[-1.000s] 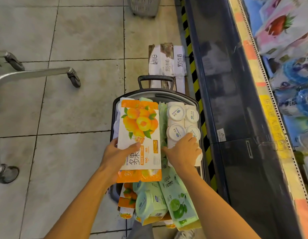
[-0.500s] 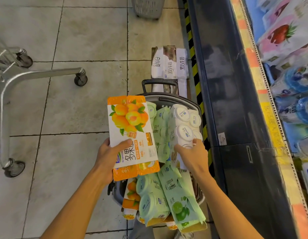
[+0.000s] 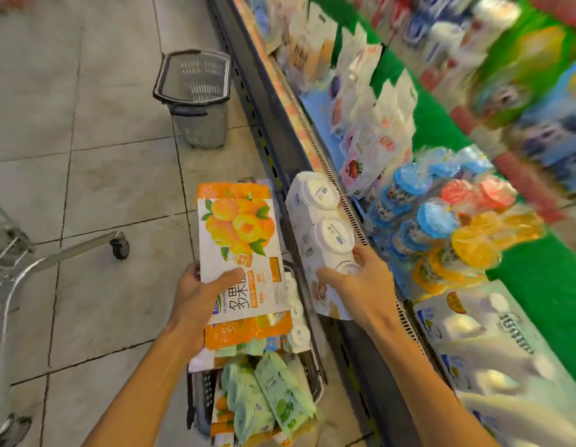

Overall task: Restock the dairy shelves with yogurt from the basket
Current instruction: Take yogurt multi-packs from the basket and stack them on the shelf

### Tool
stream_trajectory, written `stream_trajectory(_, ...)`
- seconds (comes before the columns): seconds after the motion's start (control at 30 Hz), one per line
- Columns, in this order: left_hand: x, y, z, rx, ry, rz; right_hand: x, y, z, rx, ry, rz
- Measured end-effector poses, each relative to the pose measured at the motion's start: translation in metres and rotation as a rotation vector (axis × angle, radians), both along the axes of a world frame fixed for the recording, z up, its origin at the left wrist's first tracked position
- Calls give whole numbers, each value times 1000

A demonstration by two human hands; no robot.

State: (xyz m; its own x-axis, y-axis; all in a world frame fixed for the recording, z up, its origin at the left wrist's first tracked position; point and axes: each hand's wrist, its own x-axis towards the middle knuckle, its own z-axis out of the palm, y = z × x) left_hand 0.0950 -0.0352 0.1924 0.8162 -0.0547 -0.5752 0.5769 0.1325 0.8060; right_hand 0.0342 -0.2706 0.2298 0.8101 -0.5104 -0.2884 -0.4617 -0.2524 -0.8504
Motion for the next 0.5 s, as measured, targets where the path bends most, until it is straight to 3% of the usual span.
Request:
stream_trajectory(0.3,-12,-98,226,-248,-157,-150,-83,-84,248,-112,-191,-148)
stream_trajectory(0.5,-54,-199,354,-412,-224,-435,-172,-151,376,-295,-263,-305)
